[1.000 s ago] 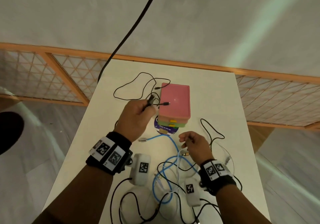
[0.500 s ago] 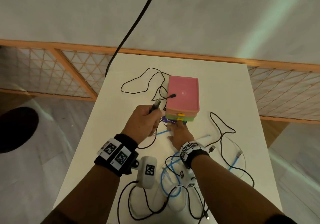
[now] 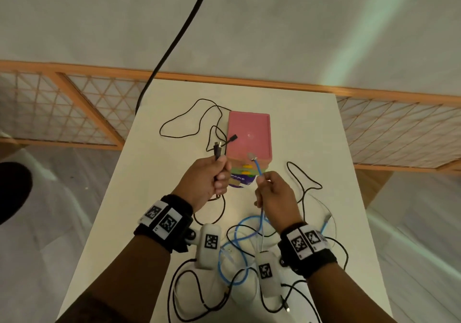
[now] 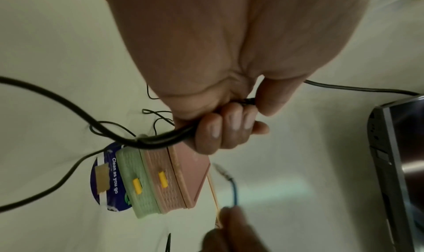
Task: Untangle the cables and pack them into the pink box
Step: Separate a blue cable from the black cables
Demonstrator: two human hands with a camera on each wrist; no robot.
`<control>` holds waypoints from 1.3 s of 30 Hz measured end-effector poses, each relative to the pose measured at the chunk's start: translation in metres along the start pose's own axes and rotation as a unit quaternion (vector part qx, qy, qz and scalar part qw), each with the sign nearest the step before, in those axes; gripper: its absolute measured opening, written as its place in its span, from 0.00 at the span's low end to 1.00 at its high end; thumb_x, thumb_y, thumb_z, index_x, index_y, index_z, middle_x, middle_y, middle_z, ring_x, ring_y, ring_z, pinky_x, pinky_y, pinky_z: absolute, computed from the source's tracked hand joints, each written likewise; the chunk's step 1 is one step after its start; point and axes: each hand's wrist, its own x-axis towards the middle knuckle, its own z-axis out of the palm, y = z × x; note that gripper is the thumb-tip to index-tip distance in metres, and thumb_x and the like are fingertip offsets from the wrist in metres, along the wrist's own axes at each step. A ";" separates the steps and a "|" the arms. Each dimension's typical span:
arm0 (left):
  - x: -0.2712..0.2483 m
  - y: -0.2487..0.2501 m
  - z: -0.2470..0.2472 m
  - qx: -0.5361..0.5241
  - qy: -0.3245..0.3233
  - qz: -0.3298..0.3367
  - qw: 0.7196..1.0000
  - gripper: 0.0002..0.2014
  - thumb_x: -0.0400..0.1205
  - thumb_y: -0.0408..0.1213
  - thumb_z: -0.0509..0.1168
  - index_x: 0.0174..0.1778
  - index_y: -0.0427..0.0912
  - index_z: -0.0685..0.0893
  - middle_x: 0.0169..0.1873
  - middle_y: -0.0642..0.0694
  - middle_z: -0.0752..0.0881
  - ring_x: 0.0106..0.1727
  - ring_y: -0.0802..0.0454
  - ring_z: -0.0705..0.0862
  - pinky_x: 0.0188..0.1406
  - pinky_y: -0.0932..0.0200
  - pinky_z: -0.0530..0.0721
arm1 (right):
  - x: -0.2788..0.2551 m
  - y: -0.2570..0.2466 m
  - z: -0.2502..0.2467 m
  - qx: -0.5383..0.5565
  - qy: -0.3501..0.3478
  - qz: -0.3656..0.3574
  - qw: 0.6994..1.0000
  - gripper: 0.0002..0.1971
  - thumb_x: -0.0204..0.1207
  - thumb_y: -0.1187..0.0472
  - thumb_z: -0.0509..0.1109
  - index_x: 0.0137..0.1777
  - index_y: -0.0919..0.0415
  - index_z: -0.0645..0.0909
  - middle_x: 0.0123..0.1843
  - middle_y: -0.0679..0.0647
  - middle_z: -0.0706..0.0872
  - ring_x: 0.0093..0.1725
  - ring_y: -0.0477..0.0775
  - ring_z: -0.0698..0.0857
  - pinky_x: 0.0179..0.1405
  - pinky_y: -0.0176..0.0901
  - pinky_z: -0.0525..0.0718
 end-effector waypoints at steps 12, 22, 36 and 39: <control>0.000 -0.005 0.034 0.114 0.044 0.038 0.992 0.20 0.92 0.47 0.59 0.56 0.33 0.88 0.28 0.42 0.77 0.26 0.55 0.72 0.26 0.64 0.70 | -0.031 -0.044 0.012 0.009 -0.012 -0.088 0.996 0.09 0.82 0.56 0.73 0.43 0.59 0.79 0.26 0.50 0.87 0.25 0.44 0.82 0.31 0.43 0.82; -0.010 -0.001 0.039 0.062 0.011 0.068 0.996 0.20 0.81 0.62 0.65 0.37 0.48 0.85 0.35 0.40 0.75 0.32 0.50 0.74 0.45 0.50 0.73 | -0.034 -0.041 0.006 -0.001 -0.033 -0.086 0.996 0.13 0.84 0.51 0.71 0.41 0.57 0.77 0.25 0.52 0.85 0.25 0.48 0.80 0.33 0.50 0.81; -0.018 0.015 0.060 -0.038 -0.016 0.092 0.995 0.17 0.90 0.49 0.56 0.42 0.41 0.77 0.28 0.47 0.84 0.49 0.43 0.90 0.30 0.58 0.73 | -0.038 -0.057 -0.003 0.036 -0.061 -0.092 0.993 0.16 0.90 0.57 0.61 0.41 0.62 0.81 0.26 0.49 0.83 0.26 0.46 0.80 0.34 0.34 0.80; -0.016 0.020 0.060 -0.075 -0.007 0.103 0.992 0.18 0.90 0.51 0.55 0.41 0.42 0.75 0.22 0.51 0.72 0.43 0.48 0.92 0.26 0.57 0.69 | -0.039 -0.060 -0.005 0.066 -0.094 -0.080 0.990 0.18 0.91 0.55 0.59 0.42 0.64 0.79 0.25 0.51 0.81 0.26 0.50 0.79 0.33 0.38 0.80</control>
